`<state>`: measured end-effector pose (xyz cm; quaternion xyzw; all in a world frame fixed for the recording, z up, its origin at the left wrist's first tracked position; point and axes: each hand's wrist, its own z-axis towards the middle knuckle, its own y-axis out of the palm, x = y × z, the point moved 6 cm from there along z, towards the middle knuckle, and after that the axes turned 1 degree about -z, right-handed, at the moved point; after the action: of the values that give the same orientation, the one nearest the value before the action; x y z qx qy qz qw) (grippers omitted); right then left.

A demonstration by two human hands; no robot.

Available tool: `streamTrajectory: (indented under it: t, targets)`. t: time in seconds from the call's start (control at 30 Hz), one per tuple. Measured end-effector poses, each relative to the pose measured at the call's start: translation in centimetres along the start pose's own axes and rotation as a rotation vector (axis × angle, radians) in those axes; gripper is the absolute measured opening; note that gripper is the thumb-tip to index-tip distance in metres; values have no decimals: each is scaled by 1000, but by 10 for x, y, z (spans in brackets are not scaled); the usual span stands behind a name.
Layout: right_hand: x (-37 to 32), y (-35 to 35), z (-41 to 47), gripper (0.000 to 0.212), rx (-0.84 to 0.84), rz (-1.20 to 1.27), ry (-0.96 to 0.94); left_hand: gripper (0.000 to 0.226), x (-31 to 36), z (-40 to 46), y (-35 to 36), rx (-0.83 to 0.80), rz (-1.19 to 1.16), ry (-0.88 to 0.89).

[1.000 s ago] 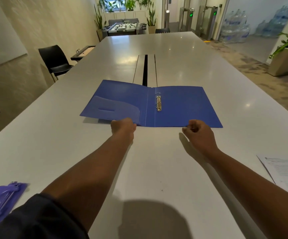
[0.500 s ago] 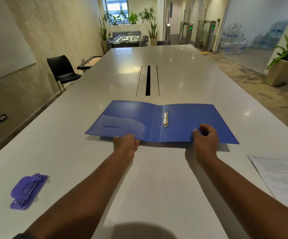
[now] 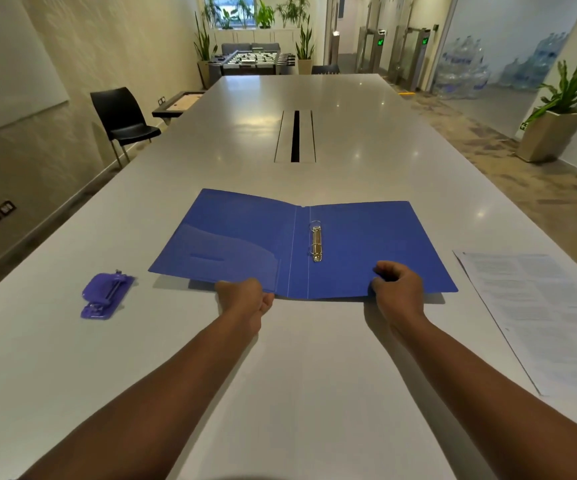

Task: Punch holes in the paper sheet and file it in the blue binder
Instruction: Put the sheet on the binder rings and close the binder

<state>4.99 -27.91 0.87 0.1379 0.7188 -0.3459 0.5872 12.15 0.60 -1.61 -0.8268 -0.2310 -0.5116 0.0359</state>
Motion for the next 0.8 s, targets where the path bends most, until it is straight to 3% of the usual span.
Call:
streamTrajectory:
  t: [0.23,0.43,0.5,0.63,0.8]
  targets:
    - [21,-27,-56,38,-135,-51,32,49,-21,-33,-46,-53,38,-40]
    - [28,-41,-83,30,-364,-96,148,37,-31,-52,-71,-83,92,0]
    - [24,-39,-84,24,-372,-153,143,37,-33,-56,-74,-97,94,17]
    - [0,-20,-85,12,-335,-313,-49,35,-39,-61,-83,-88,116,27]
    - [-18,18,-85,43,-342,-569,-331,34,-44,-72,-95,-80,110,24]
